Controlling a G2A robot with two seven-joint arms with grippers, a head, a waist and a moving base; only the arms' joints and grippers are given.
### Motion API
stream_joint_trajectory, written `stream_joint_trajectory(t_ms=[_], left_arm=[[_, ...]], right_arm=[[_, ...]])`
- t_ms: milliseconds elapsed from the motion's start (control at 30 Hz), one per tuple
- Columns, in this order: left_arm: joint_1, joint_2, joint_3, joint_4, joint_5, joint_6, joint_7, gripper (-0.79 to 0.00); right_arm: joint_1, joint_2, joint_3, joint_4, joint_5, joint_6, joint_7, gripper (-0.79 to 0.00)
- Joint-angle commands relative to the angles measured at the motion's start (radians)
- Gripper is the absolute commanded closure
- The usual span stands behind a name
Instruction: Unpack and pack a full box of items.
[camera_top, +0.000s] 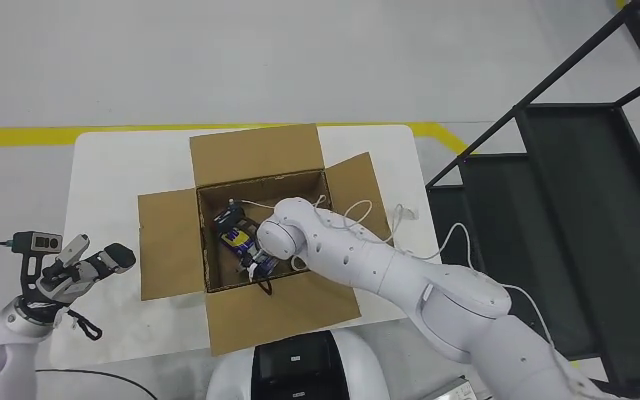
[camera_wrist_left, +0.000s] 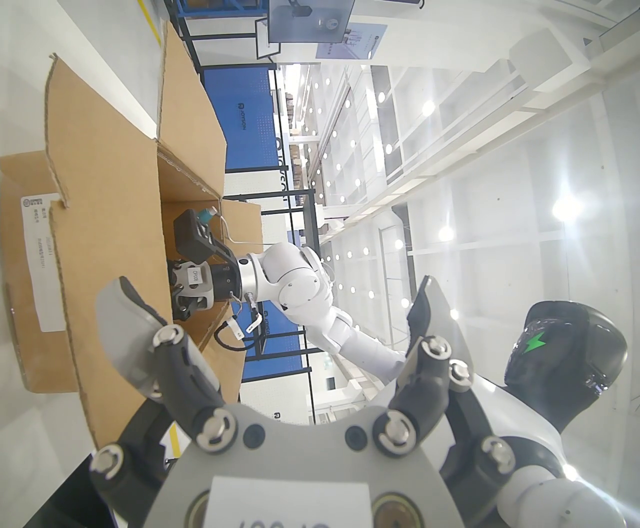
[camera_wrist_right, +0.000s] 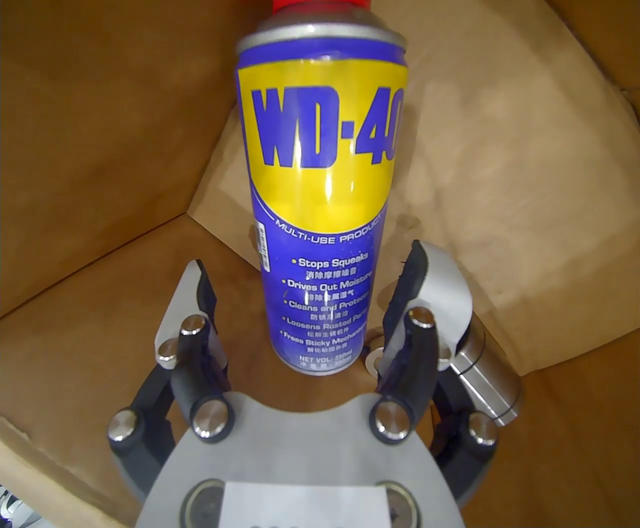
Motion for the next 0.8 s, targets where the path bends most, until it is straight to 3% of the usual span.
stream_joint_trajectory(t_ms=[0, 167, 233, 267, 367, 433, 467, 500, 767], left_arm=[[0.0, 0.0, 0.0, 0.0, 0.0, 0.0, 0.0, -0.785], [0.0, 0.0, 0.0, 0.0, 0.0, 0.0, 0.0, -0.785], [0.0, 0.0, 0.0, 0.0, 0.0, 0.0, 0.0, -0.785], [0.0, 0.0, 0.0, 0.0, 0.0, 0.0, 0.0, -0.785], [0.0, 0.0, 0.0, 0.0, 0.0, 0.0, 0.0, -0.785], [0.0, 0.0, 0.0, 0.0, 0.0, 0.0, 0.0, -0.785], [0.0, 0.0, 0.0, 0.0, 0.0, 0.0, 0.0, -0.785], [0.0, 0.0, 0.0, 0.0, 0.0, 0.0, 0.0, -0.785], [0.0, 0.0, 0.0, 0.0, 0.0, 0.0, 0.0, -0.785]], right_arm=[[0.0, -0.009, -0.002, 0.019, -0.002, -0.004, 0.002, -0.742], [-0.002, -0.029, -0.002, 0.059, -0.006, -0.017, -0.004, -0.742], [-0.002, -0.037, 0.0, 0.074, -0.008, -0.021, -0.009, -0.699], [-0.002, -0.04, 0.0, 0.082, -0.011, -0.023, -0.01, -0.631], [-0.001, -0.051, 0.002, 0.099, -0.018, -0.023, -0.014, -0.332], [0.0, -0.056, 0.004, 0.111, -0.025, -0.024, -0.016, -0.191], [0.0, -0.058, 0.006, 0.115, -0.028, -0.024, -0.019, -0.04], [-0.001, -0.06, 0.008, 0.119, -0.03, -0.026, -0.022, 0.0], [0.001, -0.053, 0.045, 0.106, -0.071, -0.001, -0.015, 0.0]])
